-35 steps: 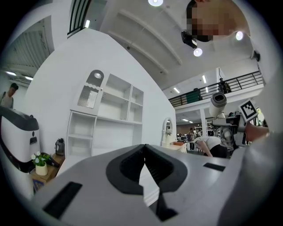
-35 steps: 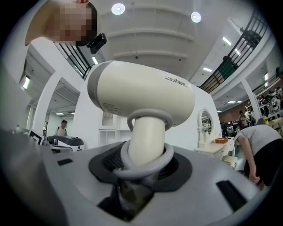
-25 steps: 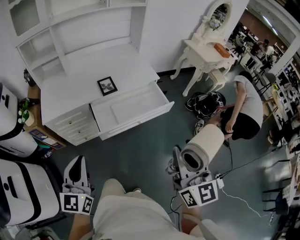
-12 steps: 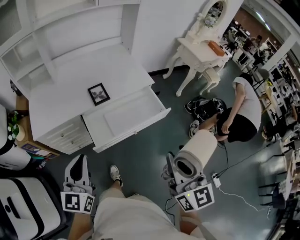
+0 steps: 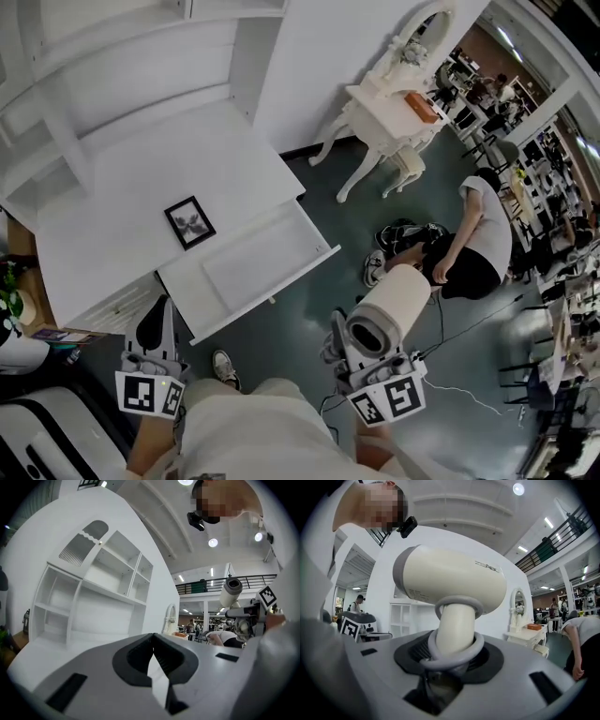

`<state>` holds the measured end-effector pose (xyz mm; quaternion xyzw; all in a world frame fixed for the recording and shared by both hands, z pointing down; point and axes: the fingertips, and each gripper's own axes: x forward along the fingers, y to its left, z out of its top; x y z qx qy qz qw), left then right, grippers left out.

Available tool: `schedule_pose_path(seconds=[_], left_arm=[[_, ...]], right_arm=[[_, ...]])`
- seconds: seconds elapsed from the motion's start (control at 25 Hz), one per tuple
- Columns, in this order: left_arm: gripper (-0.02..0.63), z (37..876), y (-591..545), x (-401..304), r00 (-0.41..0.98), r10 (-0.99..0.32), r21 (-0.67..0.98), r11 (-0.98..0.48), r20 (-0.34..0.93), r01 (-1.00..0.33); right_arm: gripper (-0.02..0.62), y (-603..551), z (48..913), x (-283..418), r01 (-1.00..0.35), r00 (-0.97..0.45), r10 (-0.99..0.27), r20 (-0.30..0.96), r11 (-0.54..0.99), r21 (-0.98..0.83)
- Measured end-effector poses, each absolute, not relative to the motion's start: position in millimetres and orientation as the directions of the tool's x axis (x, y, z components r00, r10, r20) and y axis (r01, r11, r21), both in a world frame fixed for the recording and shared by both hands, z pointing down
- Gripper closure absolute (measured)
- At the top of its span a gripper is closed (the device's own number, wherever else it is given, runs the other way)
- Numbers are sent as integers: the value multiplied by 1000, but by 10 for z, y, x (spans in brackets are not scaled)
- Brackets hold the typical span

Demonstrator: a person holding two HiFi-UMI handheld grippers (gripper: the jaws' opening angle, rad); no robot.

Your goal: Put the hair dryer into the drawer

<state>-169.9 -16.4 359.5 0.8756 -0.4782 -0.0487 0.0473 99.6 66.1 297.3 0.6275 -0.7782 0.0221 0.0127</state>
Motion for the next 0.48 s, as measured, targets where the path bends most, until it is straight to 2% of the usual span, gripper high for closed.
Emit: schedule_pose_path(seconds=[0.48], left_arm=[[589, 3612, -725, -1497, 579, -815, 158, -575, -27, -802]], right_arm=[[411, 83, 3117, 1088, -983, -185, -977, 107, 182, -38]])
